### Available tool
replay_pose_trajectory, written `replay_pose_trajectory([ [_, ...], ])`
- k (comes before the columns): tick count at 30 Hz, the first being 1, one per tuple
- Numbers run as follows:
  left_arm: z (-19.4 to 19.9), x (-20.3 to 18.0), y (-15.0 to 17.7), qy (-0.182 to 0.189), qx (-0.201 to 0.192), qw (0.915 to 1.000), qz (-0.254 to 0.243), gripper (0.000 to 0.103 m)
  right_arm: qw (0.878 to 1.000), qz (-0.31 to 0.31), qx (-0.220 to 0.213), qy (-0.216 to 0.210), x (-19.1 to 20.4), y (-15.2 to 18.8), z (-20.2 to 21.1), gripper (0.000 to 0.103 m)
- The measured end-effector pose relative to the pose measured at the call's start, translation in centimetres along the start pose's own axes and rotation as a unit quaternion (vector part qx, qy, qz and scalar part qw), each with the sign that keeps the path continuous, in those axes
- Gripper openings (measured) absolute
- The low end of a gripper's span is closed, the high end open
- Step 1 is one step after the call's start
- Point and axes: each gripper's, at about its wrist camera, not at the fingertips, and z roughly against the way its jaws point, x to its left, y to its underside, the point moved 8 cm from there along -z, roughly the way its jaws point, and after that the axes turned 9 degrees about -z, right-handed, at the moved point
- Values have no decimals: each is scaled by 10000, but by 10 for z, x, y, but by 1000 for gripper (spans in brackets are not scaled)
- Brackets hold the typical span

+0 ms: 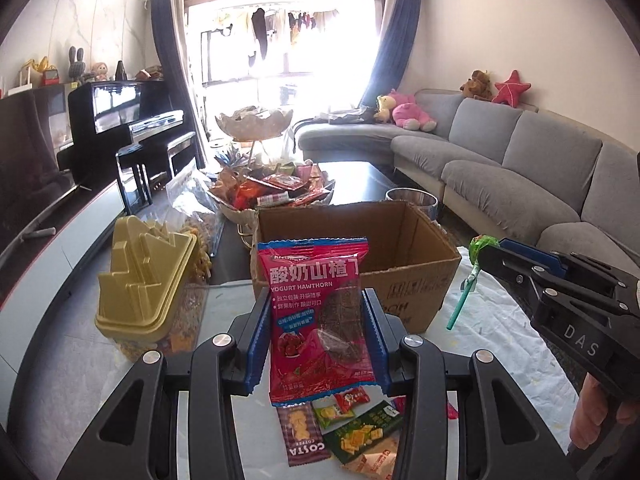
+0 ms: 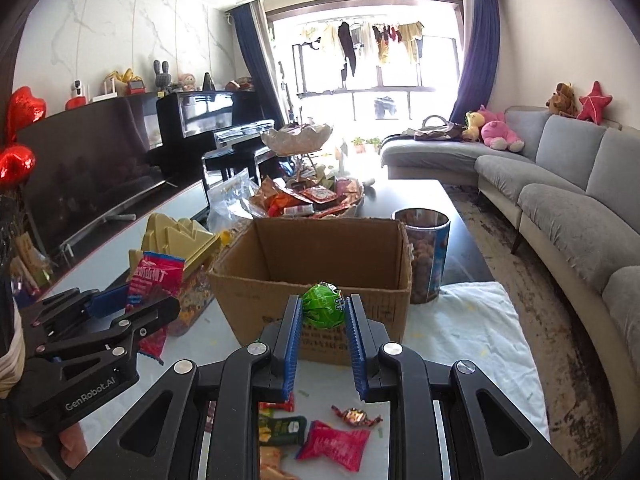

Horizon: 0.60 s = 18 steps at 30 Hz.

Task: Organize snacks
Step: 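Carry both snacks over the cardboard box and open both tools to drop them in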

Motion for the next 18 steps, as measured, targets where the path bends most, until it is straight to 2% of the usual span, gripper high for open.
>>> replay_pose_trajectory([
  [10, -43, 8, -37, 81, 84, 9999, -66, 42, 9999, 26, 16, 99, -9, -39, -34, 23],
  [18, -97, 14, -56, 347, 435, 9983, 195, 42, 9992, 209, 94, 313, -14, -58, -69, 23],
])
